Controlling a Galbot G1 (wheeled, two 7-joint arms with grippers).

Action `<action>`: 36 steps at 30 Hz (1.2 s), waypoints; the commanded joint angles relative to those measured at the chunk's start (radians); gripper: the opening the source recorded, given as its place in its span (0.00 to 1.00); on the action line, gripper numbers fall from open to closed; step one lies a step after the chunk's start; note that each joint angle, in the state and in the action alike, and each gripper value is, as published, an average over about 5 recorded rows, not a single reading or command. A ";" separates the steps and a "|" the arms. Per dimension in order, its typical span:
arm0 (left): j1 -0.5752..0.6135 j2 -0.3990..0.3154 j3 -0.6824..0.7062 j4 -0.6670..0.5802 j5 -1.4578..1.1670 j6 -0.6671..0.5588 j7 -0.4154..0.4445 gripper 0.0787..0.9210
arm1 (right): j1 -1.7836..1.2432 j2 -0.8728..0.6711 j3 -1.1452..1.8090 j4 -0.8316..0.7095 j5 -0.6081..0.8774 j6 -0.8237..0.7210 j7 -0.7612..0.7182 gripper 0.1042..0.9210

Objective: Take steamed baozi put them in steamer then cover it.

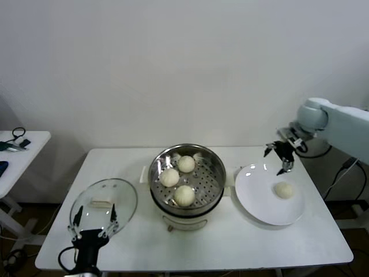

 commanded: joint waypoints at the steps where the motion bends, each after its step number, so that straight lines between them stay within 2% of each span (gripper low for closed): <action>1: -0.004 -0.002 -0.004 0.001 -0.002 0.003 0.001 0.88 | -0.275 -0.044 0.213 -0.162 -0.136 -0.069 0.029 0.88; 8: -0.008 -0.006 -0.003 0.004 -0.003 0.005 0.001 0.88 | -0.361 -0.011 0.301 -0.220 -0.195 -0.049 0.043 0.88; 28: -0.013 -0.006 -0.005 0.011 -0.002 0.007 0.001 0.88 | -0.432 0.053 0.384 -0.296 -0.236 -0.042 0.066 0.88; 36: -0.008 -0.006 -0.005 0.007 -0.003 0.004 -0.001 0.88 | -0.425 0.051 0.383 -0.283 -0.228 -0.045 0.051 0.76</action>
